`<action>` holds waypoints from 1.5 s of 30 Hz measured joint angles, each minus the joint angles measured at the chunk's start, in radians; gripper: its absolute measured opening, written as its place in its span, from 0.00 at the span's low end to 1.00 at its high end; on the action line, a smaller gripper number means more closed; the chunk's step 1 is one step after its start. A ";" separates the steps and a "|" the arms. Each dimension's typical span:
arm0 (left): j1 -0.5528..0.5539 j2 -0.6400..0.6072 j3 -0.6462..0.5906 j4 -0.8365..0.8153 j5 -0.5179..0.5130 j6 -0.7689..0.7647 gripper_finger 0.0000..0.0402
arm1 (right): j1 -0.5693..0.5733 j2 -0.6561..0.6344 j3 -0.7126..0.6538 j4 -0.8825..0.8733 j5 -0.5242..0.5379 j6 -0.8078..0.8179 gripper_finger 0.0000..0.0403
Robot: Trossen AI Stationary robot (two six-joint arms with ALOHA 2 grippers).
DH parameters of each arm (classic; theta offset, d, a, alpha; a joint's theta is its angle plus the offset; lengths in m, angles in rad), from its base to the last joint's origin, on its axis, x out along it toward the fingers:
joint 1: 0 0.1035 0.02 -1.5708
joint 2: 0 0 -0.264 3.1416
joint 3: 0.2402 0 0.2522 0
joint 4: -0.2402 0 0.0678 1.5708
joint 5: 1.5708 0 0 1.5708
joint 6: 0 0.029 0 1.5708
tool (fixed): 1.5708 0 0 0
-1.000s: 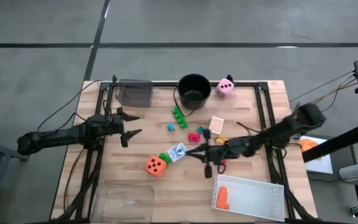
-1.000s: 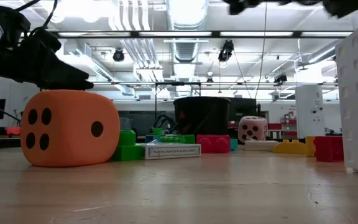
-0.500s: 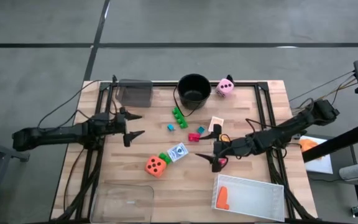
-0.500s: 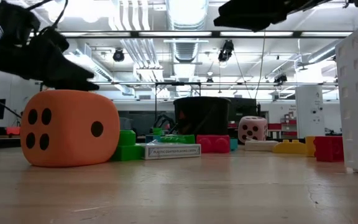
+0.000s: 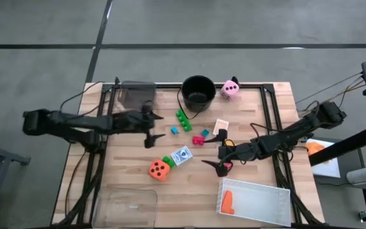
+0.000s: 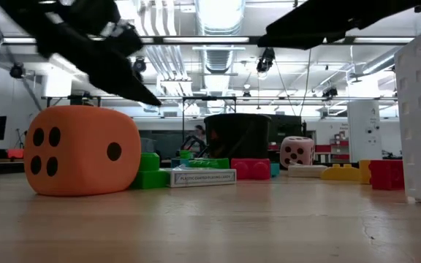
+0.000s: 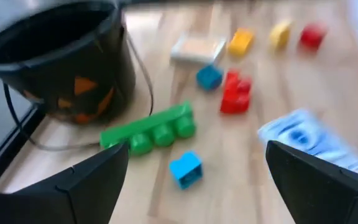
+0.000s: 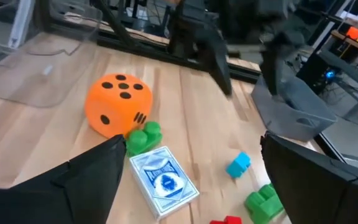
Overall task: Pick & Place Toys
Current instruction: Put the left blue game piece into the white bin
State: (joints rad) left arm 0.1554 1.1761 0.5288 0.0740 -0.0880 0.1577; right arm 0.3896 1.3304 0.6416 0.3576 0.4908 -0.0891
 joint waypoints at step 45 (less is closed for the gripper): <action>0.050 0.752 0.677 -0.641 -0.054 0.343 0.93 | 0.224 -0.026 -0.009 -0.119 0.052 0.052 0.90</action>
State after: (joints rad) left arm 0.2054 1.9285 1.2060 -0.5673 -0.1421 0.5011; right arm 0.6132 1.3045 0.6327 0.2382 0.5423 -0.0373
